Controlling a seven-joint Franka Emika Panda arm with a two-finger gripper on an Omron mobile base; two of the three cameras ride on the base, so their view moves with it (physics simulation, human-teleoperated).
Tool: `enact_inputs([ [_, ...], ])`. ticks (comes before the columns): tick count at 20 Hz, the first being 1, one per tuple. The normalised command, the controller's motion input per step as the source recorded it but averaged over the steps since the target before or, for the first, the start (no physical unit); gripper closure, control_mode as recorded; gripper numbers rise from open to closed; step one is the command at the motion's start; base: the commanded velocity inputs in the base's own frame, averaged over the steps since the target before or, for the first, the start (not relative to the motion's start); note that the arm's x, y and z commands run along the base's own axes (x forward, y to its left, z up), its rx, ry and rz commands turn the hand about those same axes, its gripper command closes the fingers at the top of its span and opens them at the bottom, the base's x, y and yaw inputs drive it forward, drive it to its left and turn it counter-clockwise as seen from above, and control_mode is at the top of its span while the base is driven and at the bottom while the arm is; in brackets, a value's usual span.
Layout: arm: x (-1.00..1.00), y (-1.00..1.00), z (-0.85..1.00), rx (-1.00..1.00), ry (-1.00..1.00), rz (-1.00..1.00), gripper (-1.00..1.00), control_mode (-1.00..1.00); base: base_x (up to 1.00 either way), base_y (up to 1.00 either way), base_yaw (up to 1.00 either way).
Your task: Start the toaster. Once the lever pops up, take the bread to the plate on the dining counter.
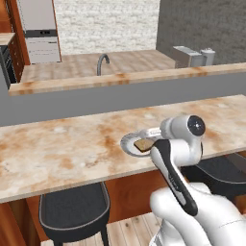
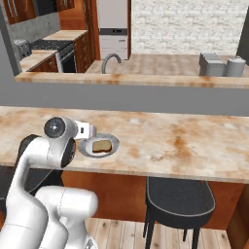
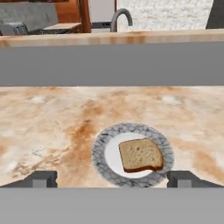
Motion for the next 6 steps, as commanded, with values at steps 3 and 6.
enact_inputs([
  [3, -0.57, -0.02, 0.63, 0.00, 0.00, -0.06, -1.00, -1.00, 0.00, 0.00, 0.00],
  [6, -0.46, -0.02, 0.79, 0.00, 0.02, -0.07, -1.00, -1.00, 0.00, 0.00, 0.00],
])
